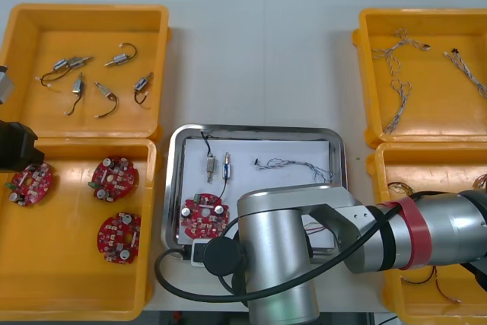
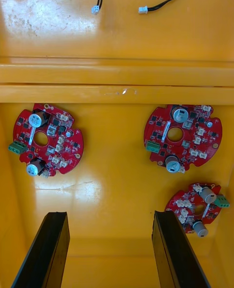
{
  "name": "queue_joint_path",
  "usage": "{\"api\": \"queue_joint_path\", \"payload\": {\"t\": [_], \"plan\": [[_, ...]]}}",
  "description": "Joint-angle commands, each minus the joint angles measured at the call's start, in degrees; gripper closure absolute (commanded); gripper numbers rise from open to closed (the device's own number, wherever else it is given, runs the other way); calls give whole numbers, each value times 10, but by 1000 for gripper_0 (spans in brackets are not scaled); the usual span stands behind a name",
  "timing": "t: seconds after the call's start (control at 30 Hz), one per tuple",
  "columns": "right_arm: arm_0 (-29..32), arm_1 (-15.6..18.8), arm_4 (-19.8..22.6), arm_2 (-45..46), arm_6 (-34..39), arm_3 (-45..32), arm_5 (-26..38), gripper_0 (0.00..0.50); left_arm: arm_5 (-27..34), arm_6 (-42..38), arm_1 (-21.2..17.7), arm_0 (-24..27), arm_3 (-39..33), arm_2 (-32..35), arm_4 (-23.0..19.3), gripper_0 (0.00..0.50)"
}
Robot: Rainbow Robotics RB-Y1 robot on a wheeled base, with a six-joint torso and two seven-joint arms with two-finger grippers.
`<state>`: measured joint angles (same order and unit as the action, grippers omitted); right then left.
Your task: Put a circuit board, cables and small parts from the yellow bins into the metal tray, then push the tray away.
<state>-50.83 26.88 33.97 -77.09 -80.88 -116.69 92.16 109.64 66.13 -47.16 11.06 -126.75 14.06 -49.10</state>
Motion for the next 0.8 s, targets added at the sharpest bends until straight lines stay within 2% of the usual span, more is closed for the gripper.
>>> {"api": "queue_joint_path", "payload": {"t": [0.03,0.43,0.8], "plan": [[19,-3,-18,-3,-7,-21,3,0,4,12,-25,-10,-16,19,6,0],[39,-17,-47,-3,-13,-2,2,0,4,12,-25,-10,-16,19,6,0],[38,-21,-56,-3,-14,2,1,0,4,12,-25,-10,-16,19,6,0]]}}
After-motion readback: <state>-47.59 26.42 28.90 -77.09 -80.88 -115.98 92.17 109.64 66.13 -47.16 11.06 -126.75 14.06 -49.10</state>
